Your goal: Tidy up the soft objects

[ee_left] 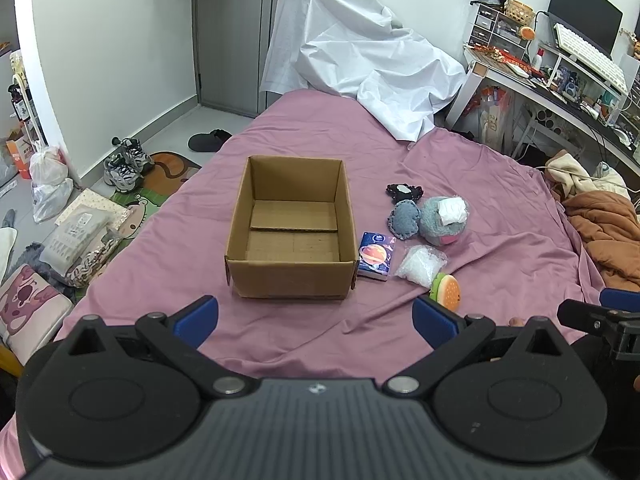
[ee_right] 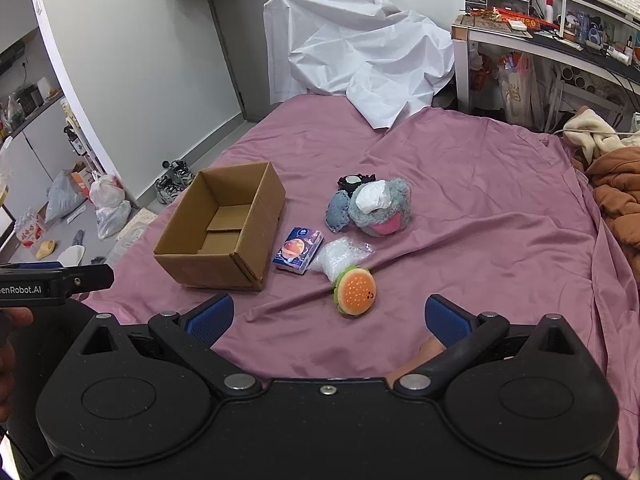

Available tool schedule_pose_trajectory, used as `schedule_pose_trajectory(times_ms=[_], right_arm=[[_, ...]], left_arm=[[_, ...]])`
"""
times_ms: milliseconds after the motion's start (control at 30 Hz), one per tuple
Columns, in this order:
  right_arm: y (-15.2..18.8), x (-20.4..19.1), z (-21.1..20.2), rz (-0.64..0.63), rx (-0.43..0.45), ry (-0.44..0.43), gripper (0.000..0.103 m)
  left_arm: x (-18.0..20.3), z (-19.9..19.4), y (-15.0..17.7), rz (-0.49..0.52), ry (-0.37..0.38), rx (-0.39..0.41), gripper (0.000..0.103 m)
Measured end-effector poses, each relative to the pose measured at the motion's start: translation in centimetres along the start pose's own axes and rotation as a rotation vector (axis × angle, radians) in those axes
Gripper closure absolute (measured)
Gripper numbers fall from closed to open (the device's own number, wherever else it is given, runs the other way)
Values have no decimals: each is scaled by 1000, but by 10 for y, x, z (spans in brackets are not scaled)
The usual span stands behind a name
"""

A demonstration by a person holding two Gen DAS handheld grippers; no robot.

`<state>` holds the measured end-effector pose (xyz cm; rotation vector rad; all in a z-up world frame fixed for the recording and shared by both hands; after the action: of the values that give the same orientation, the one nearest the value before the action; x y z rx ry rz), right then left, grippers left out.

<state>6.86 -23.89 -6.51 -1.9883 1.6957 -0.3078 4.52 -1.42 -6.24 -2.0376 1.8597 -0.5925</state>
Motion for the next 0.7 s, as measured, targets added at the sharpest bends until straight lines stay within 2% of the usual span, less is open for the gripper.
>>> schedule_pose_trajectory(times_ms=[700], right_arm=[[-3, 2, 2, -6, 2, 11, 0]], left_arm=[[6, -1, -7, 6, 33, 3, 1]])
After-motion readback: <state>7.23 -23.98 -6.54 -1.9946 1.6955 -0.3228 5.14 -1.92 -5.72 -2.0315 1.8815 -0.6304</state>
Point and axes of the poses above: each gripper's, at about its wrist camera, not at the fingertips, and z roughly the way its jaws point, x to its right, y to its underside, the point moved 8 cm from there along z, roughly the way its jaws point, and after that the axes turned 11 degrees about -x, right-handed, at the moved point
